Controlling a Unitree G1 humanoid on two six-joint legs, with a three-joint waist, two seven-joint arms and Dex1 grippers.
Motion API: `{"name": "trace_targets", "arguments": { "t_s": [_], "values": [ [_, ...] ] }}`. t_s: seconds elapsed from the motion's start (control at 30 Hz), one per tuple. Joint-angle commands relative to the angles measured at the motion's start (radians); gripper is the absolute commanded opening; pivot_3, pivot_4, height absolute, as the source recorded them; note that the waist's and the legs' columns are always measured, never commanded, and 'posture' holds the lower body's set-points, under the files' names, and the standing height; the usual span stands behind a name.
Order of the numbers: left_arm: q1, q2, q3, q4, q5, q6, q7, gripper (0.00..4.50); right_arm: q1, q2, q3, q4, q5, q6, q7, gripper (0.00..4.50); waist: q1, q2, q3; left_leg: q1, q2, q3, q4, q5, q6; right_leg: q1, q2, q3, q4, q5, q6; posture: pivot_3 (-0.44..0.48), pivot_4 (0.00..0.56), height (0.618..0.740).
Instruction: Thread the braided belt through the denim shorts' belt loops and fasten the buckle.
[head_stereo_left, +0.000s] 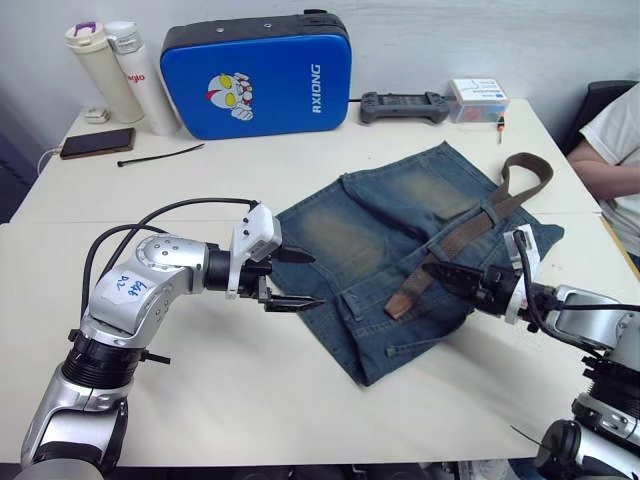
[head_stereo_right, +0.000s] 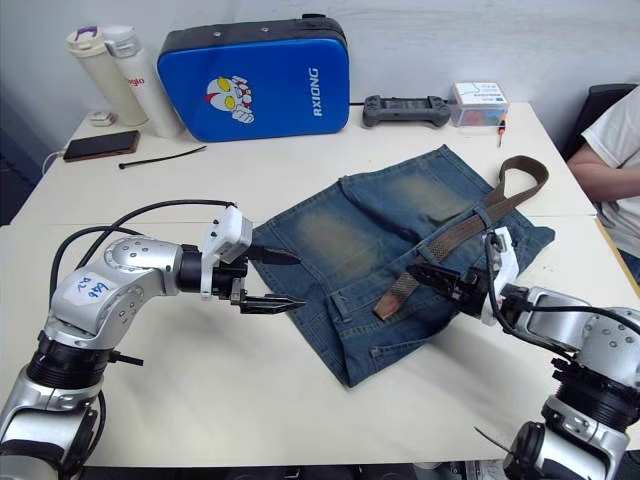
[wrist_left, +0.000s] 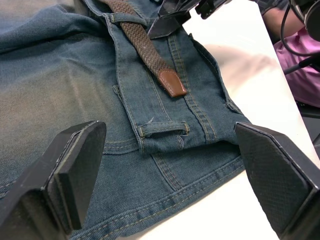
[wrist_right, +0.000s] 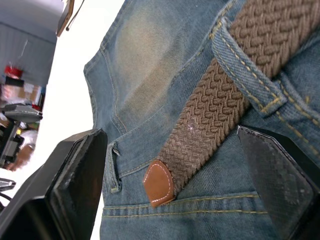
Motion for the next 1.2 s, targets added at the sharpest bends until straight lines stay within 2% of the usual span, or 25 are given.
{"name": "trace_targets", "arguments": {
  "t_s": [0.03, 0.2, 0.37, 0.5, 0.7, 0.73, 0.87, 1.2],
  "values": [
    [0.002, 0.01, 0.031, -0.038, -0.01, -0.003, 0.007, 4.5, -0.03, 0.037, -0.04, 0.029, 0.081, 0.005, -0.11, 4.43, -0.001, 0.0, 0.0, 0.0, 0.0, 0.0, 0.0, -0.001, 0.001, 0.0, 0.0, 0.0, 0.0, 0.0, 0.0, 0.0, 0.15, 0.74],
    [0.005, 0.015, 0.032, -0.041, -0.008, -0.003, 0.013, 4.5, -0.076, 0.08, -0.084, 0.067, 0.165, 0.0, -0.209, 4.43, -0.001, 0.0, 0.0, 0.0, 0.0, 0.0, 0.0, -0.001, 0.001, 0.0, 0.0, 0.0, 0.0, 0.0, 0.0, 0.0, 0.15, 0.74],
    [0.005, 0.016, 0.034, -0.043, -0.008, -0.002, 0.018, 4.5, -0.055, 0.105, -0.066, 0.075, 0.234, -0.041, -0.29, 4.43, -0.001, 0.0, 0.0, 0.0, 0.0, 0.0, 0.0, -0.001, 0.002, 0.0, 0.0, 0.0, 0.0, 0.0, 0.0, 0.0, 0.15, 0.74],
    [0.002, 0.018, 0.034, -0.04, -0.008, -0.003, 0.017, 4.5, -0.028, 0.125, -0.032, 0.07, 0.307, -0.098, -0.351, 3.23, -0.003, 0.0, 0.0, 0.0, 0.0, 0.0, 0.0, -0.001, 0.002, 0.0, 0.0, 0.0, 0.0, 0.0, 0.0, 0.0, 0.15, 0.74],
    [-0.001, 0.029, 0.036, -0.036, -0.008, -0.001, 0.011, 4.5, 0.021, 0.138, 0.035, 0.039, 0.479, -0.251, -0.472, 0.29, -0.005, 0.0, 0.0, -0.001, 0.0, 0.0, 0.0, -0.001, 0.002, -0.001, 0.0, 0.0, 0.0, 0.0, 0.0, 0.0, 0.15, 0.74],
    [0.0, 0.031, 0.036, -0.036, -0.008, -0.001, 0.01, 4.5, 0.031, 0.153, 0.049, 0.017, 0.498, -0.291, -0.498, 0.1, -0.006, 0.0, 0.0, -0.001, 0.0, 0.0, 0.0, -0.001, 0.002, -0.001, 0.0, 0.0, 0.0, 0.0, 0.0, 0.0, 0.15, 0.74],
    [-0.001, 0.035, 0.034, -0.035, -0.01, 0.0, 0.009, 4.5, 0.094, 0.201, 0.116, -0.088, 0.448, -0.385, -0.499, 0.1, -0.009, 0.0, 0.0, -0.001, 0.0, 0.0, 0.0, -0.001, 0.003, -0.001, 0.0, 0.0, 0.0, 0.0, 0.0, 0.0, 0.15, 0.74],
    [-0.02, 0.035, 0.025, -0.025, -0.009, 0.003, -0.001, 4.5, 0.196, 0.283, 0.256, -0.245, 0.255, -0.592, -0.372, 0.1, -0.024, 0.0, 0.0, -0.001, 0.0, 0.0, -0.001, -0.001, 0.003, -0.002, 0.001, 0.0, 0.0, 0.0, 0.0, 0.0, 0.15, 0.74]
  ]
}}
